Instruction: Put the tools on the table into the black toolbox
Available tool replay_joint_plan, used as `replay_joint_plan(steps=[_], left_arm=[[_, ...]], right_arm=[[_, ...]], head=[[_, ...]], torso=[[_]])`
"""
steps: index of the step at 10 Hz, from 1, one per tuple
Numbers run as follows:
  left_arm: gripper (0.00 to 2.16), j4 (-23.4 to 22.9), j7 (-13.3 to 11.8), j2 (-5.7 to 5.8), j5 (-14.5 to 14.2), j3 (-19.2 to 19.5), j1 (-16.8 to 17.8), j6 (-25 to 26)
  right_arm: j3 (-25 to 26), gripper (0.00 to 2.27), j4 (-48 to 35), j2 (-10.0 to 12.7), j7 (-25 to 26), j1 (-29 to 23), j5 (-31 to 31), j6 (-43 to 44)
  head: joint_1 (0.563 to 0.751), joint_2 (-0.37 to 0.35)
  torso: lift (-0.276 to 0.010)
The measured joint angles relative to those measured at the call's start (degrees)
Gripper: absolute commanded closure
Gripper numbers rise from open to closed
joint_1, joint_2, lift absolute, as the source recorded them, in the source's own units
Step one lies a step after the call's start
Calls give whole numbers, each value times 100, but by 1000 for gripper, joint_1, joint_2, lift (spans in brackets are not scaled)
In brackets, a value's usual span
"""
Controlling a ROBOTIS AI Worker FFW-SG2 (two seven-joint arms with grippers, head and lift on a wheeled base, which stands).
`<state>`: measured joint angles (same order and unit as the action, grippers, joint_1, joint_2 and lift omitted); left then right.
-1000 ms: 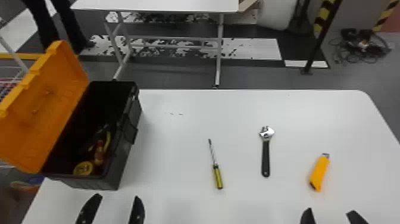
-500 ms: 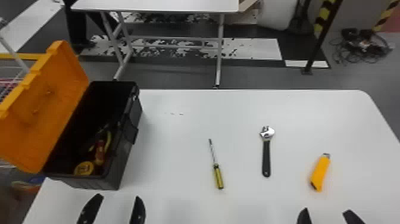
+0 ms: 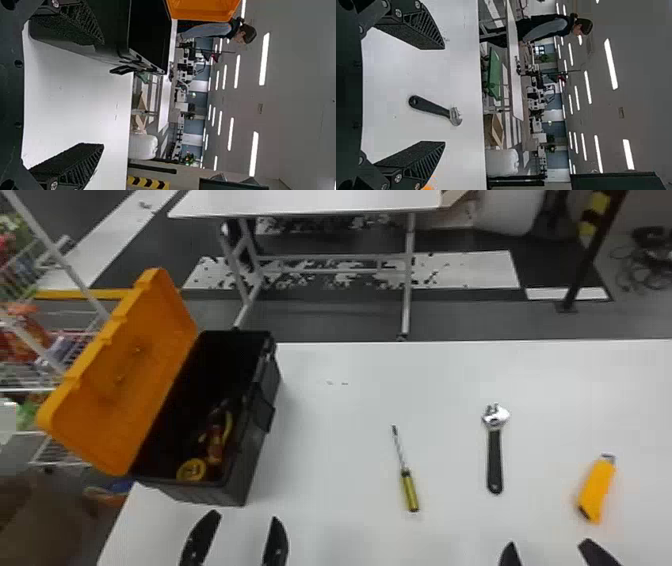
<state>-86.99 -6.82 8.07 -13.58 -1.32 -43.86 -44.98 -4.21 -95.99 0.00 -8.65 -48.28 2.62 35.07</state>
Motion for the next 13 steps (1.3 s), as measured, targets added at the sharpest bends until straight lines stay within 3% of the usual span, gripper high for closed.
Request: replay_joint_plan(steps=[3, 7, 13], left_arm=[[73, 8, -21, 18, -21, 0, -8, -6], [73, 7, -25, 27, -23, 9, -35, -6], [73, 15, -48, 56, -65, 15, -35, -5]], right_arm=[[-416, 144, -262, 0, 305, 330, -364, -1078], [-854, 134, -424, 0, 722, 713, -739, -2050], [-1577, 127, -462, 0, 1316, 1235, -1316, -3502]], head=[[695, 294], [695, 345], [695, 350]], torso=[[-75], [-75], [-75]])
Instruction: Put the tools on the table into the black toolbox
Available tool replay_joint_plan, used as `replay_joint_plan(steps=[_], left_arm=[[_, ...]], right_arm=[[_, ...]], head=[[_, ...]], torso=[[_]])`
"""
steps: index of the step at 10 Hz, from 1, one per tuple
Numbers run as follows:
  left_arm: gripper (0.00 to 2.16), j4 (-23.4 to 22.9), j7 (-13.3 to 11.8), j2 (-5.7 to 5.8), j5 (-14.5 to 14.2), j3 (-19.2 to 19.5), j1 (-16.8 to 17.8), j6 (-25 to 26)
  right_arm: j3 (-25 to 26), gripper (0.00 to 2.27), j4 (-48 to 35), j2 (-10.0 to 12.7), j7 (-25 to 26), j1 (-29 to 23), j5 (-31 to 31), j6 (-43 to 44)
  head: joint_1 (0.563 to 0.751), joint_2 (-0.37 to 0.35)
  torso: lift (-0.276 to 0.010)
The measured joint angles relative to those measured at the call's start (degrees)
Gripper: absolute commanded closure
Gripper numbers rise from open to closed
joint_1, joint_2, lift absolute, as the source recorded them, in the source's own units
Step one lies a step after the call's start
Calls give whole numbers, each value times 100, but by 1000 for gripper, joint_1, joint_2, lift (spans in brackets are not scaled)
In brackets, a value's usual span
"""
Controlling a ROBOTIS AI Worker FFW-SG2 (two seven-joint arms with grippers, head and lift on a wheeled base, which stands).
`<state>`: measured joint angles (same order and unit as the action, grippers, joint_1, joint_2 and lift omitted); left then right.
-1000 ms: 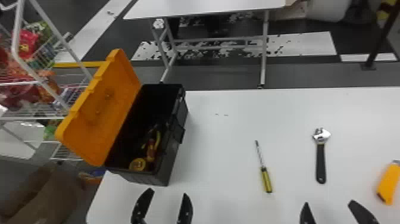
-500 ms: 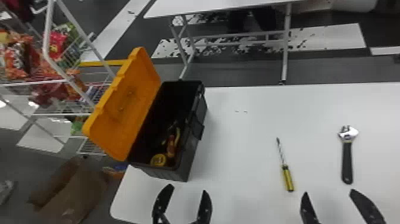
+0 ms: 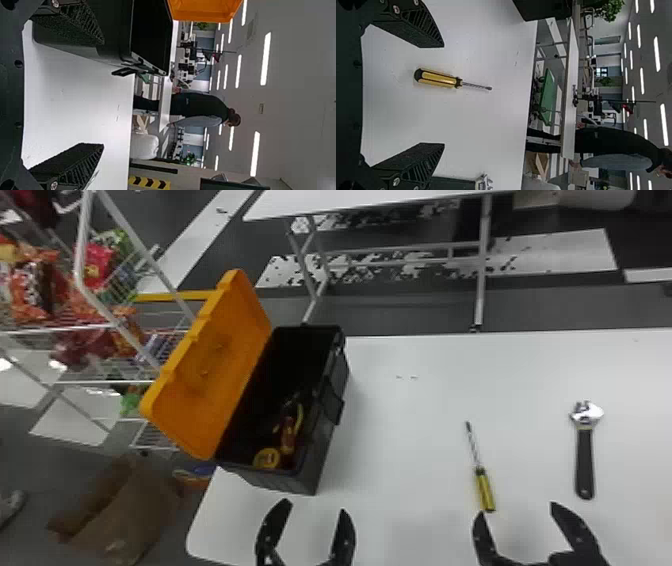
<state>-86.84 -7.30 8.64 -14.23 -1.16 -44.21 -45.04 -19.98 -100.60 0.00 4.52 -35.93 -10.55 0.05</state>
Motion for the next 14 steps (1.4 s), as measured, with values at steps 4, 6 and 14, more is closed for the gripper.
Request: replay_joint_plan(steps=[4, 6, 14], left_arm=[[73, 4, -8, 114, -33, -62, 96, 24], [73, 23, -2, 187, -58, -139, 165, 49], [73, 21, 1, 261, -72, -303, 245, 183]], right_arm=[[-334, 174, -30, 0, 397, 366, -120, -682], [-397, 178, -15, 0, 508, 532, -190, -996], [-595, 181, 487, 0, 520, 1201, -228, -1634]], head=[[695, 350], [695, 350], [695, 350]], torso=[[-75], [-75], [-75]])
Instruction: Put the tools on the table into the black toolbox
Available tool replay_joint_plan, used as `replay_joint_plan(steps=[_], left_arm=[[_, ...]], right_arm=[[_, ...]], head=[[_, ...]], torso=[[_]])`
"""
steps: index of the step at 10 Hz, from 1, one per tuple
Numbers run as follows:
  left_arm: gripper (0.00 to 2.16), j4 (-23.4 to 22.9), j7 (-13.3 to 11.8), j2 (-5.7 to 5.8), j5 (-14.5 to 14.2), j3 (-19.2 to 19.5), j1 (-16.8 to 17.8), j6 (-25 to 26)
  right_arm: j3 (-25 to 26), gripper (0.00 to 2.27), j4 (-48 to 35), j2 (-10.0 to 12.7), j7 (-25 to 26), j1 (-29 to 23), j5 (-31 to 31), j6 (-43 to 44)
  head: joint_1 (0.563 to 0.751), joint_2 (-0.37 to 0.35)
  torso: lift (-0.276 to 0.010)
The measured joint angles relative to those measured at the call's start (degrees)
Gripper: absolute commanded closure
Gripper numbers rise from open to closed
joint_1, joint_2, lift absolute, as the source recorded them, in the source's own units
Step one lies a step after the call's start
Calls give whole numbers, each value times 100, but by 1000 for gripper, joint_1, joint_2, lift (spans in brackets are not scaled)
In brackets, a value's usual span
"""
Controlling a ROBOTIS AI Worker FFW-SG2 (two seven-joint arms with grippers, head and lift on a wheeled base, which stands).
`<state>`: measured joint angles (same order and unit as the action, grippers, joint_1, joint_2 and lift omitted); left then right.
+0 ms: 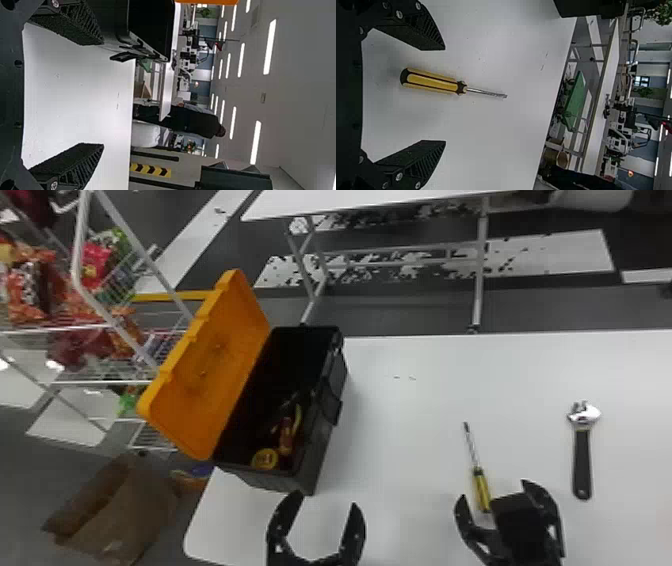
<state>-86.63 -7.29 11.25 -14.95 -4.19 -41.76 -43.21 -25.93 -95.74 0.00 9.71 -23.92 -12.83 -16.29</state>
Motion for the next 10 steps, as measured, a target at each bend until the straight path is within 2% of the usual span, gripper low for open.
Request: replay_joint_plan(steps=[1, 2, 3, 4, 5, 7, 9, 10], left_arm=[[73, -2, 0, 0, 1, -3, 1, 2], [73, -3, 0, 0, 1, -3, 2, 2], [73, -3, 0, 0, 1, -3, 1, 5], [73, -3, 0, 1, 1, -3, 1, 6], [73, -3, 0, 7, 1, -3, 1, 9], [73, -3, 0, 21, 0, -3, 2, 20], [73, -3, 0, 33, -3, -3, 6, 44], [73, -7, 8, 35, -3, -3, 14, 64]], right_arm=[[0, 201, 28, 0, -24, 31, 13, -7], [0, 329, 55, 0, -58, 61, 19, -21], [0, 569, 94, 0, -135, 94, 28, -45], [0, 923, 139, 0, -163, 123, 40, -53], [0, 1430, 172, 0, -160, 143, 43, -65], [5, 1983, 184, 0, -156, 165, 9, -218], [13, 2240, 151, 1, -348, 172, -53, -439], [10, 2240, 135, 1, -382, 172, -98, -534]], head=[[695, 350], [695, 350], [695, 350], [695, 350], [695, 350], [695, 350], [695, 350], [695, 350]], torso=[[-75], [-75], [-75], [-75], [-75], [-75], [-75], [-75]])
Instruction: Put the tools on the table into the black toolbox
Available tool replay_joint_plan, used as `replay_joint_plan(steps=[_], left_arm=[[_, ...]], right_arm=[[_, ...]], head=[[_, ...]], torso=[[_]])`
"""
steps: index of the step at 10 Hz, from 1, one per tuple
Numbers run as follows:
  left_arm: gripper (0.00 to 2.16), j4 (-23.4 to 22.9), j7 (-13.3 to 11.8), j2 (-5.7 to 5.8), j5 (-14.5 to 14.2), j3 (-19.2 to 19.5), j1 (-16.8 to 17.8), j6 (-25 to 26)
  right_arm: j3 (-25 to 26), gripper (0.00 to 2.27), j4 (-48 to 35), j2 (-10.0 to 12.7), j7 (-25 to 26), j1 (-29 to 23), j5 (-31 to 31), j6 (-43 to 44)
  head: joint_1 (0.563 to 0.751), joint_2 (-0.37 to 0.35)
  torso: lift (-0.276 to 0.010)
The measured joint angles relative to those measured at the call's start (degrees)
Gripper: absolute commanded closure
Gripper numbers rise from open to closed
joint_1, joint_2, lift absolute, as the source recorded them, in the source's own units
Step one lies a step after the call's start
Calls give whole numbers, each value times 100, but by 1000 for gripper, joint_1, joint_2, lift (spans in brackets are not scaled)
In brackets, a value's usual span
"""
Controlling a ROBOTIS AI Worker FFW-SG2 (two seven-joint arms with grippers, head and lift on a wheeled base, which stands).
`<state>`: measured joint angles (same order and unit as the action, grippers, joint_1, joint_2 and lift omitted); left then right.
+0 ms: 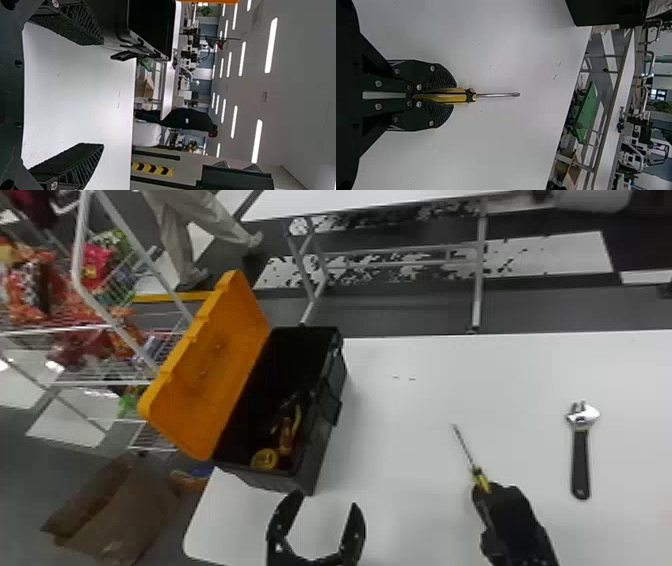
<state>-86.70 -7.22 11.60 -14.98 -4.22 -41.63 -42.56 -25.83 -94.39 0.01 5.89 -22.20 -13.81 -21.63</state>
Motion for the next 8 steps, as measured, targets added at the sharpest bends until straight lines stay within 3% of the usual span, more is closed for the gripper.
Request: replay_joint_plan(steps=[5, 8], left_arm=[[73, -56, 22, 16, -2, -8, -6, -6], [73, -166, -139, 18, -106, -5, -36, -86]], right_arm=[[57, 2240, -411, -2, -207, -284, -103, 359], [130, 2240, -828, -1, -611, -719, -367, 1223]], head=[[695, 350], [695, 350]], torso=[[-75], [-75]])
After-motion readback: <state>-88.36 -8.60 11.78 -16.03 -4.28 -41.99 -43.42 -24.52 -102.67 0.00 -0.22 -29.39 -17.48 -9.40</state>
